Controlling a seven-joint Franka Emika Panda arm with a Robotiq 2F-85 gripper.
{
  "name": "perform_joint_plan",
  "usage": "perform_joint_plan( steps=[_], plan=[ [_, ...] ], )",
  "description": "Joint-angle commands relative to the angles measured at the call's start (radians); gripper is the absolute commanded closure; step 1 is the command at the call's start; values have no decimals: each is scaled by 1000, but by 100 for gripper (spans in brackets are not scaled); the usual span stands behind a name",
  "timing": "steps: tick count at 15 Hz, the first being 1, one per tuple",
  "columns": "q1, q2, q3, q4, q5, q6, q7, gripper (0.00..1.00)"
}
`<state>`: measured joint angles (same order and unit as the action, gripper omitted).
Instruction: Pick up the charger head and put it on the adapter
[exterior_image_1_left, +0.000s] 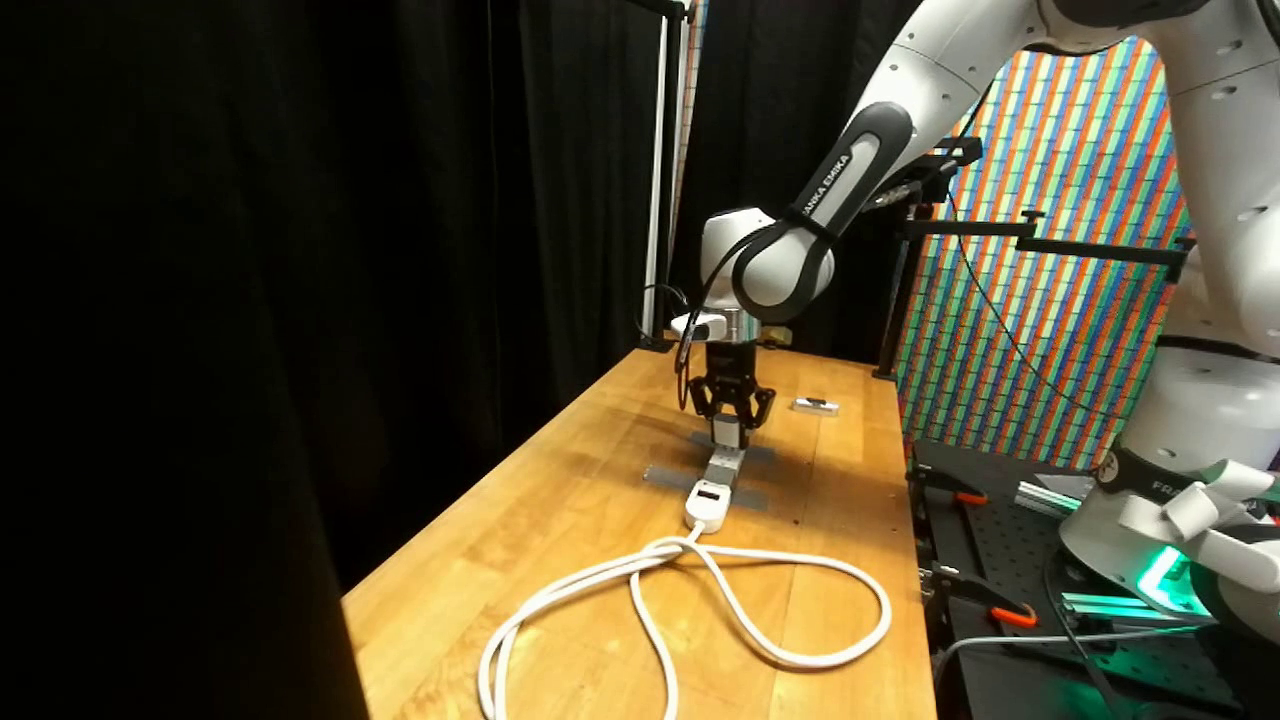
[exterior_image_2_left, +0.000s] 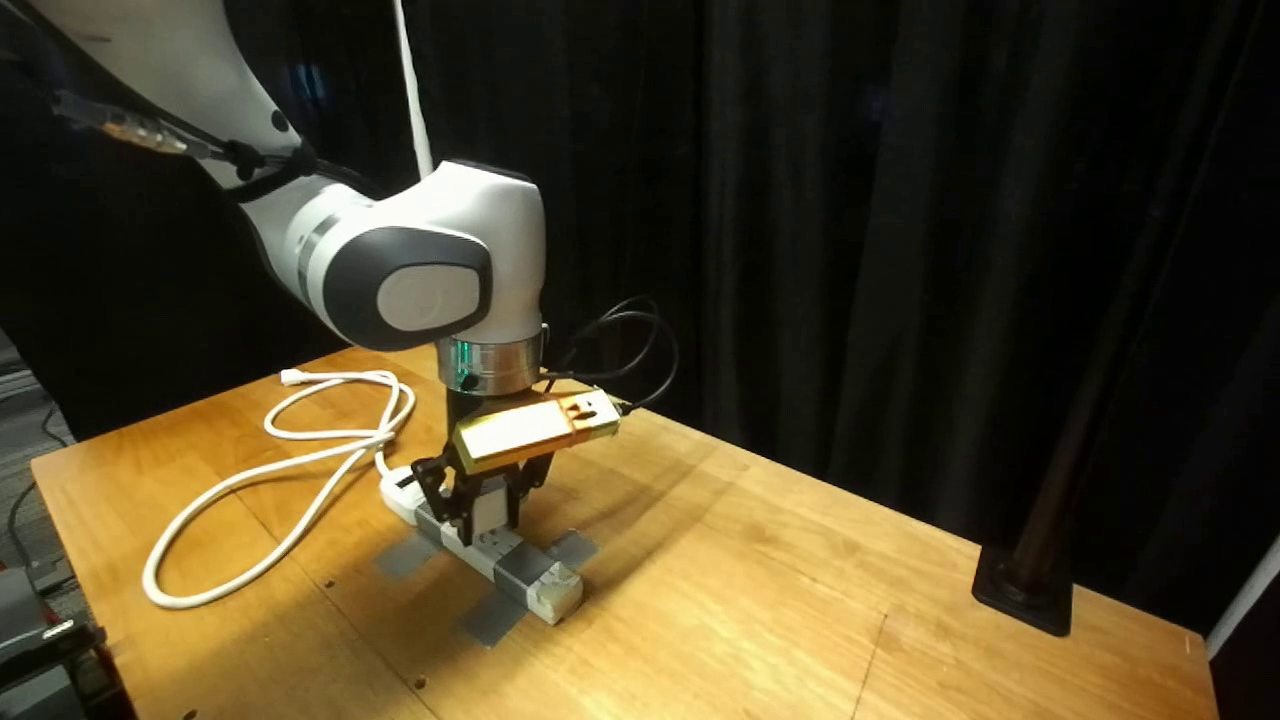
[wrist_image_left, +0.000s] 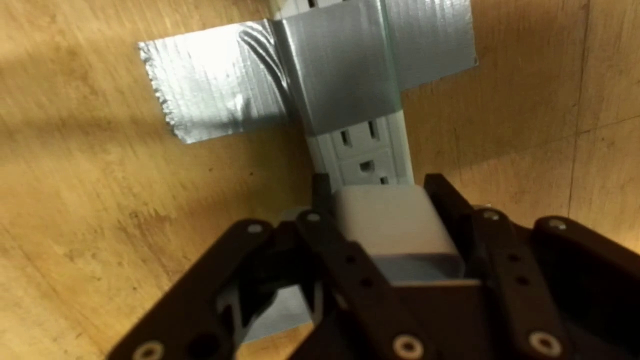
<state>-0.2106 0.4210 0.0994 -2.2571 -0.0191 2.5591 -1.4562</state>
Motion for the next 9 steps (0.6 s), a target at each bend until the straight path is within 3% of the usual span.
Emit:
perform_joint_plan(
  steps=[1, 9],
  plan=[
    [-20, 21, 18, 31, 44, -5, -65, 77],
    [-55, 45, 39, 57, 86, -45, -249, 77]
  ],
)
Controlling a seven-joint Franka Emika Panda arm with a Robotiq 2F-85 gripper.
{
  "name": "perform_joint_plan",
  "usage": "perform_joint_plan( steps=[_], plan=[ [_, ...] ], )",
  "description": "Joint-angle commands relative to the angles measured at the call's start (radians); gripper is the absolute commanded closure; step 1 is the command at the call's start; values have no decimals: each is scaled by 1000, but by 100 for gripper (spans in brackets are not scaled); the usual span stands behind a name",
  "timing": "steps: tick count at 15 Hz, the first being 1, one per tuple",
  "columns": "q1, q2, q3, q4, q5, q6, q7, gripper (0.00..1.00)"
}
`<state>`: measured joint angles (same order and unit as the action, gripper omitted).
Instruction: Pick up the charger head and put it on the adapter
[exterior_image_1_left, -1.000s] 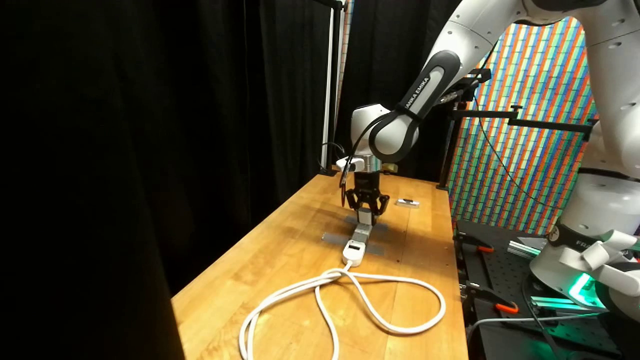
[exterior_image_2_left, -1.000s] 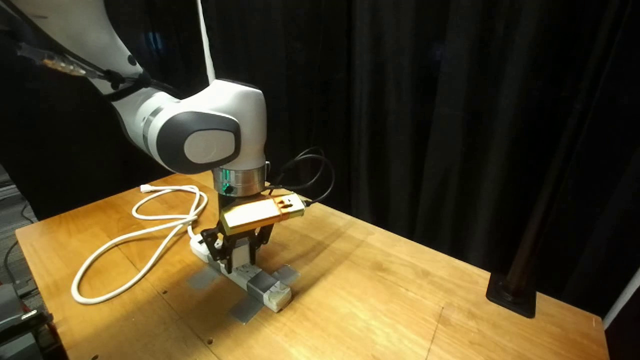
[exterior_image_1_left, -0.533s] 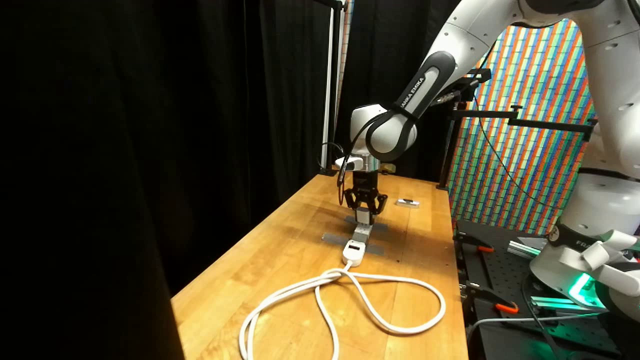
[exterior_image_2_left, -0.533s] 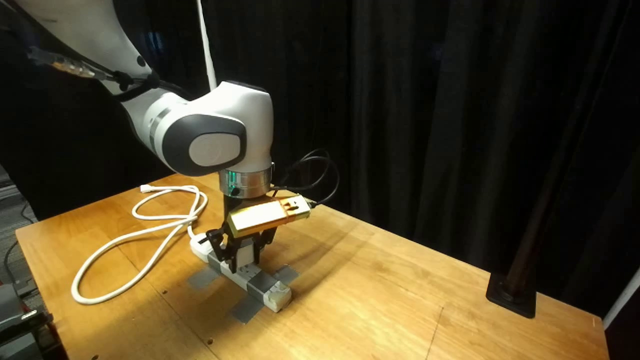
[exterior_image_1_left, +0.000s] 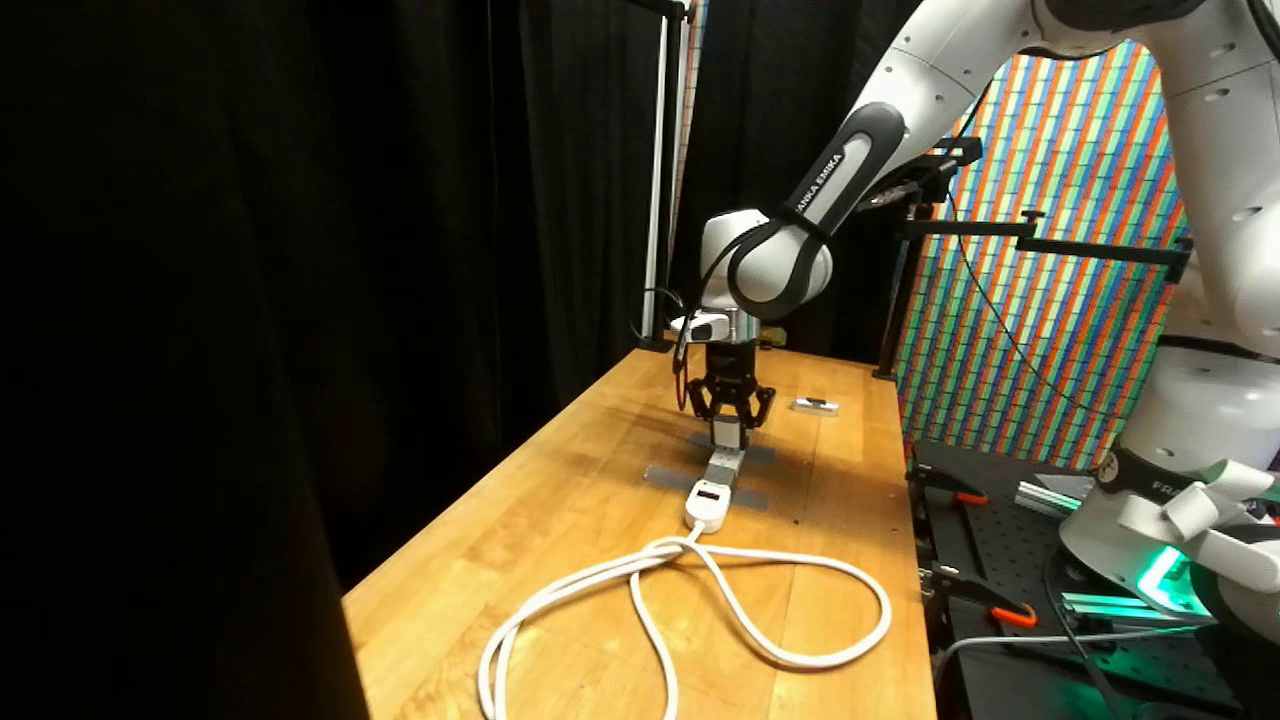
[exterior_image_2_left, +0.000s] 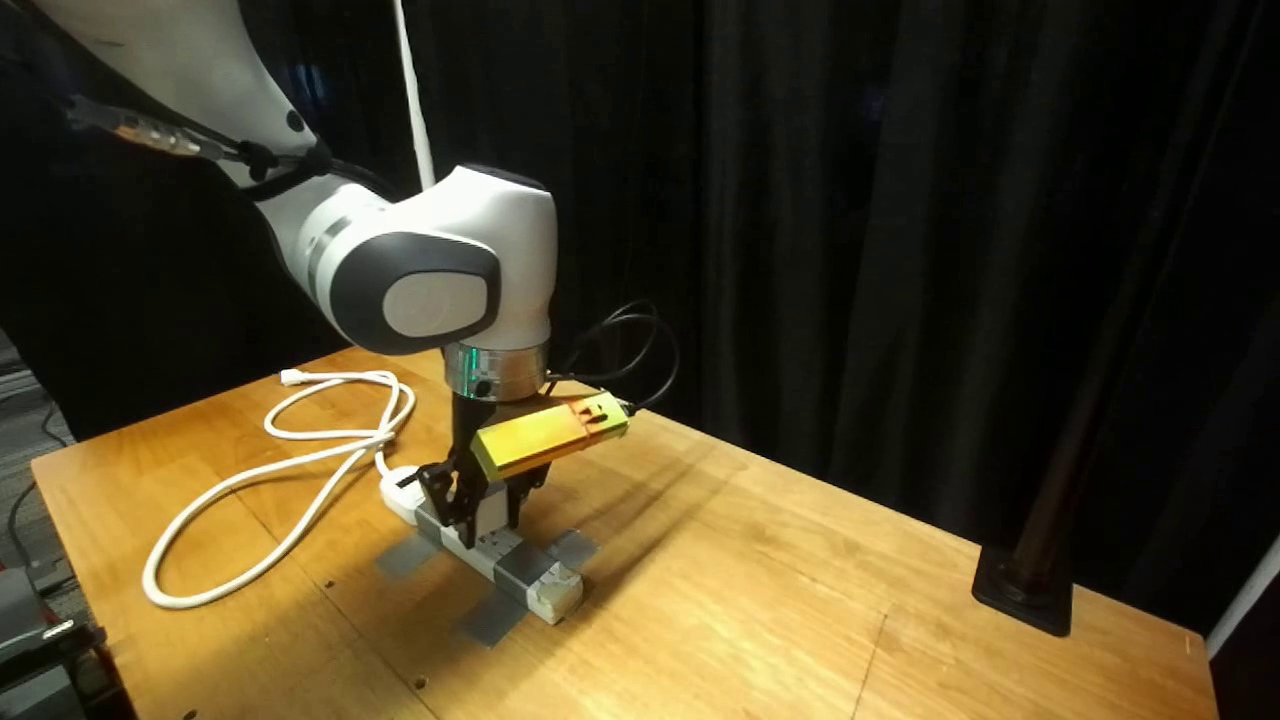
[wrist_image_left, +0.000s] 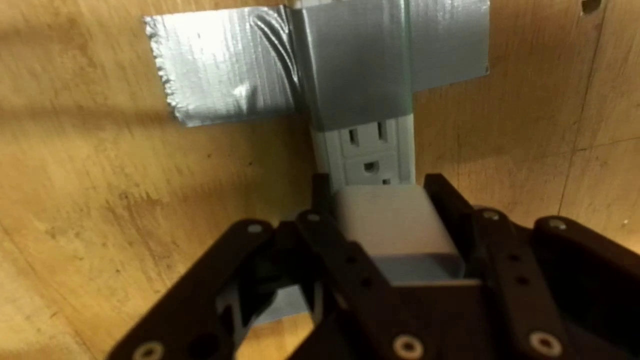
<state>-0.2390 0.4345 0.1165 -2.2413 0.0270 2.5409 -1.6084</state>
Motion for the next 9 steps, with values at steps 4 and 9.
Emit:
perform_joint_plan(
  steps=[4, 9],
  plan=[
    [-46, 57, 28, 74, 62, -65, -228, 77],
    [-32, 72, 6, 96, 61, -97, -289, 77]
  ],
)
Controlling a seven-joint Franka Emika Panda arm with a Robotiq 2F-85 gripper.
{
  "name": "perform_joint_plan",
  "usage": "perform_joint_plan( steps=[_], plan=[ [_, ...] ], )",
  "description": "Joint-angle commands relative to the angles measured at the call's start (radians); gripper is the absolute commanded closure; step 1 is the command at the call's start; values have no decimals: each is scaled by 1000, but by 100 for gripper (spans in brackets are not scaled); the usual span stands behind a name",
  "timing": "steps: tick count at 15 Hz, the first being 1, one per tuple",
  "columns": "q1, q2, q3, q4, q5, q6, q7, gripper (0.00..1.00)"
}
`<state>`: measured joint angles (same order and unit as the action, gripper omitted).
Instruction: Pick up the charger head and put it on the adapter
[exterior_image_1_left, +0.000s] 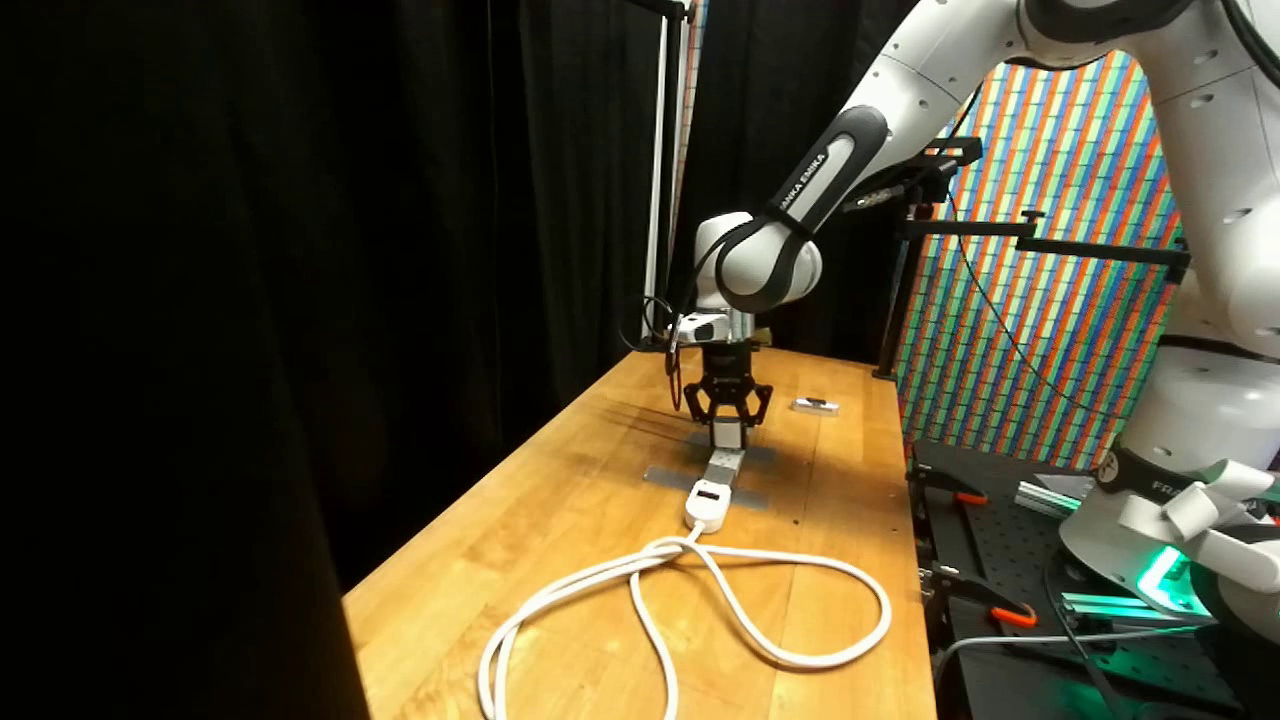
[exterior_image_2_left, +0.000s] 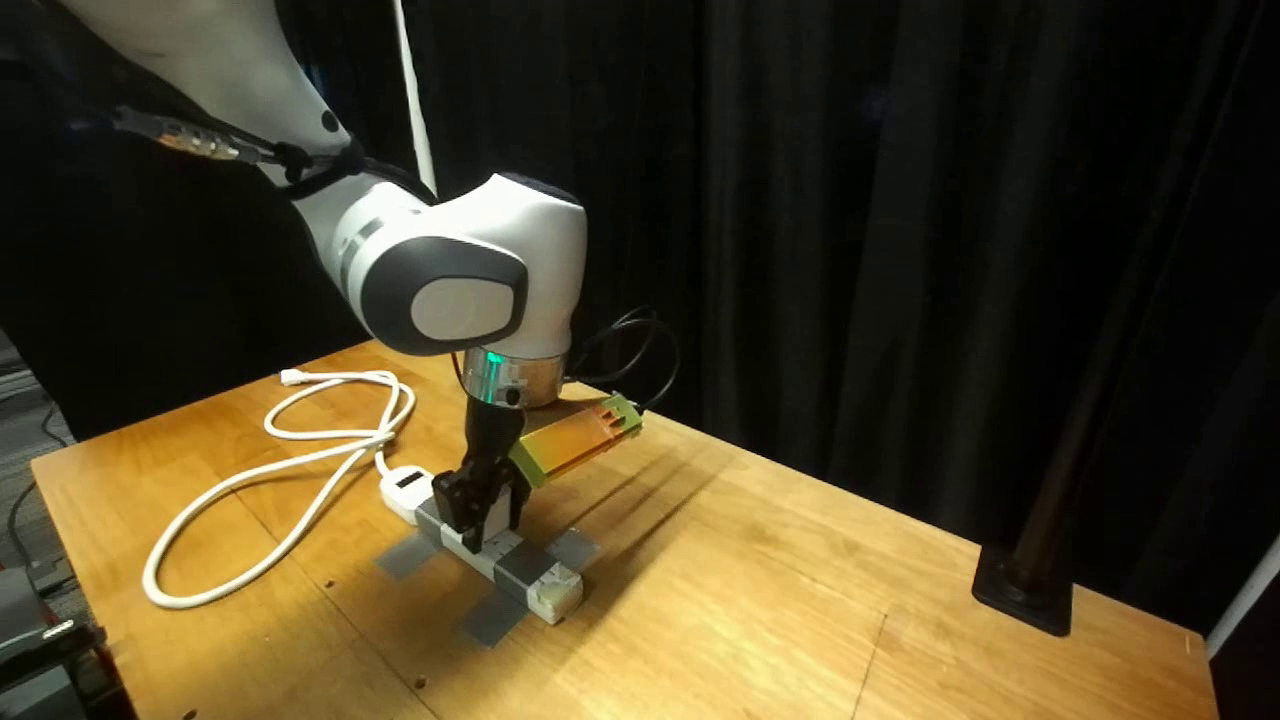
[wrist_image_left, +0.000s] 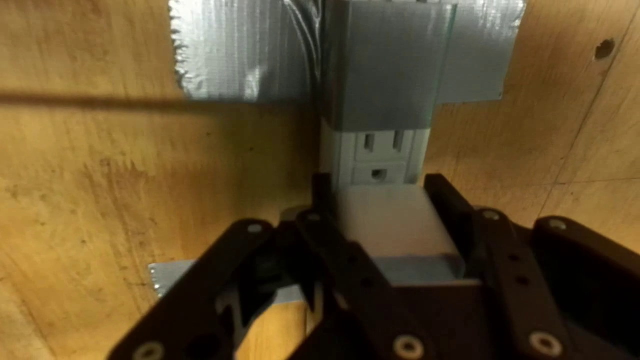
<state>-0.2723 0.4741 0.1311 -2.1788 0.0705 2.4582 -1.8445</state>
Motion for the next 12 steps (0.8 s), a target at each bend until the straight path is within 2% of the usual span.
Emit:
perform_joint_plan(
  steps=[1, 2, 3, 5, 8, 12],
  plan=[
    [6, 30, -13, 31, 10, -15, -53, 77],
    [14, 23, -20, 23, -2, -4, -43, 77],
    [25, 12, -28, 10, -13, 8, -29, 27],
    [36, -2, -39, -8, -25, 26, -12, 20],
    [41, -15, -49, -25, -24, 35, -5, 0],
    [55, -60, -66, -41, -29, 28, 32, 0]
  ],
)
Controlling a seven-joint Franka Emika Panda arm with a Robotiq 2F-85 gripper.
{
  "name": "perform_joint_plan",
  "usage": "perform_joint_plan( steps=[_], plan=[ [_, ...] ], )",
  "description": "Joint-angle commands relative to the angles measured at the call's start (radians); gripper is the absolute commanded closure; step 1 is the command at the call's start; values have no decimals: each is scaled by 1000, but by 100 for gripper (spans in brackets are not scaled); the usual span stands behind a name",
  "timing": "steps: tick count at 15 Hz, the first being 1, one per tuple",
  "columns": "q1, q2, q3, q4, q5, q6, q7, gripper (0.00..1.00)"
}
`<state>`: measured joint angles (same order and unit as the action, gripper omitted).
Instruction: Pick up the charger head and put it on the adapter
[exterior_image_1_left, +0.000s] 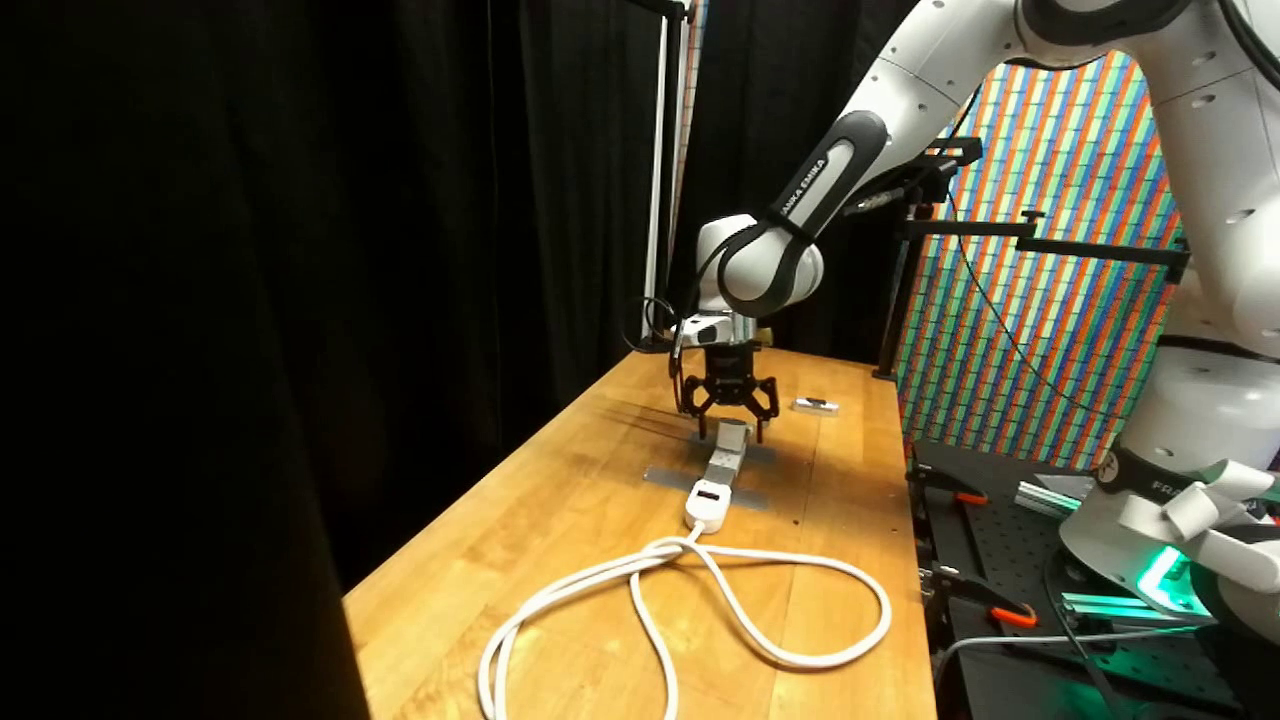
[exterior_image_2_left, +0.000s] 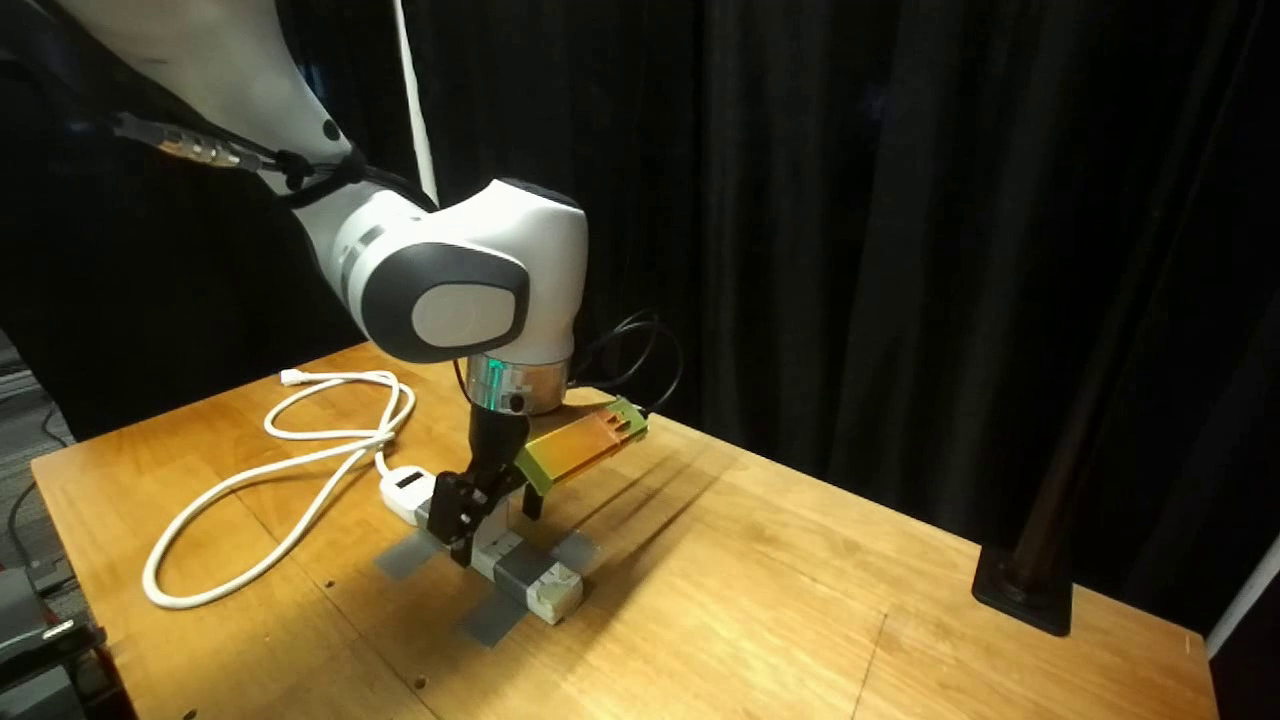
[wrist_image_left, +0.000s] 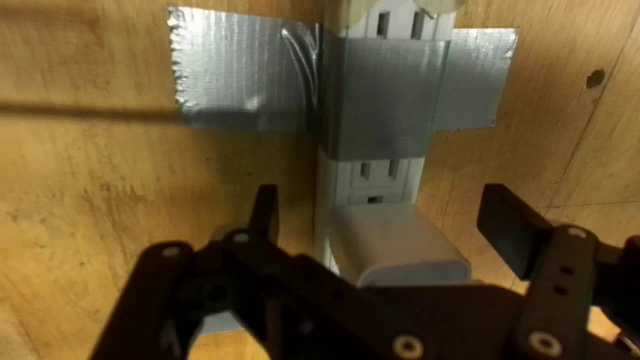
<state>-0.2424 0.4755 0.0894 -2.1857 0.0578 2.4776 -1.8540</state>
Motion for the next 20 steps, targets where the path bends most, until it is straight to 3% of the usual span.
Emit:
perform_joint_plan(
  steps=[1, 3, 5, 9, 13, 17, 20],
  plan=[
    [30, -81, -31, -36, -13, 3, 67, 0],
    [44, -121, -44, -43, -11, 0, 134, 0],
    [64, -156, -59, -48, -21, 8, 219, 26],
    [112, -223, -82, -82, -82, 41, 383, 58],
    [129, -246, -80, -106, -159, 31, 413, 89],
    [132, -227, -78, -123, -234, 49, 411, 97],
    [116, -218, -62, -129, -201, 52, 371, 91]
  ],
)
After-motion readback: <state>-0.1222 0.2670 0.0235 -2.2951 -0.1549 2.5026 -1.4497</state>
